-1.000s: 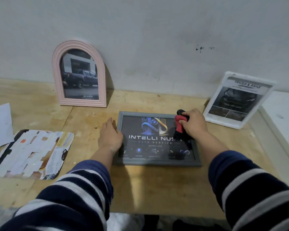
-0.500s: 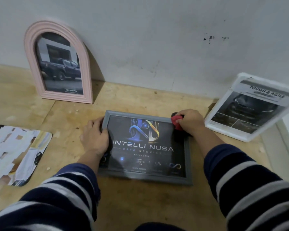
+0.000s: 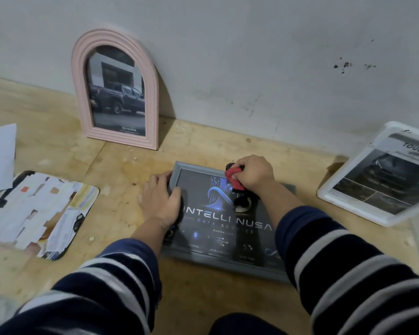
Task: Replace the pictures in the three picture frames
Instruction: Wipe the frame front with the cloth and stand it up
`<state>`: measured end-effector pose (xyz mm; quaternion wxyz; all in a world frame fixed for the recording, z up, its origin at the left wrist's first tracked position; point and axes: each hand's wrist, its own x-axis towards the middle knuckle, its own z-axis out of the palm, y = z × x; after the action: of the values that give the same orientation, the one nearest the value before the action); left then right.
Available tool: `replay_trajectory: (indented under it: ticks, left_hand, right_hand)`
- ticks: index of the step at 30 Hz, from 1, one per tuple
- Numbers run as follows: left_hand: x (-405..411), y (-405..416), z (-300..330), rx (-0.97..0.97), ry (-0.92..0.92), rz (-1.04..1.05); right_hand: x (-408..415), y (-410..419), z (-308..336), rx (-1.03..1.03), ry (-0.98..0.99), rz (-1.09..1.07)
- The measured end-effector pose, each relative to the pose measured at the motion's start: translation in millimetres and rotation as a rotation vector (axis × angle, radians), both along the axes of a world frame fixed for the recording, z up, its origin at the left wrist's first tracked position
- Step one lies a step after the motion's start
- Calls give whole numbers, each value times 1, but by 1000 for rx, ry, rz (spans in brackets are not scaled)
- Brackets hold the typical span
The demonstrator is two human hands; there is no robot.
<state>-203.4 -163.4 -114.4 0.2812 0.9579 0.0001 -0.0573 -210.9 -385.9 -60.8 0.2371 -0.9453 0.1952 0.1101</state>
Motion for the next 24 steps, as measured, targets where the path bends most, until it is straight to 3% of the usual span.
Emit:
replay_trajectory:
  ticks: [21,24]
  left_hand:
    - [-1,4,-4,-55,-11,-61]
    - [1,4,-3,-92,7,-28]
  right_hand:
    - [62,89,-8,55,-21,67]
    - [70,98,-13,138,-28,54]
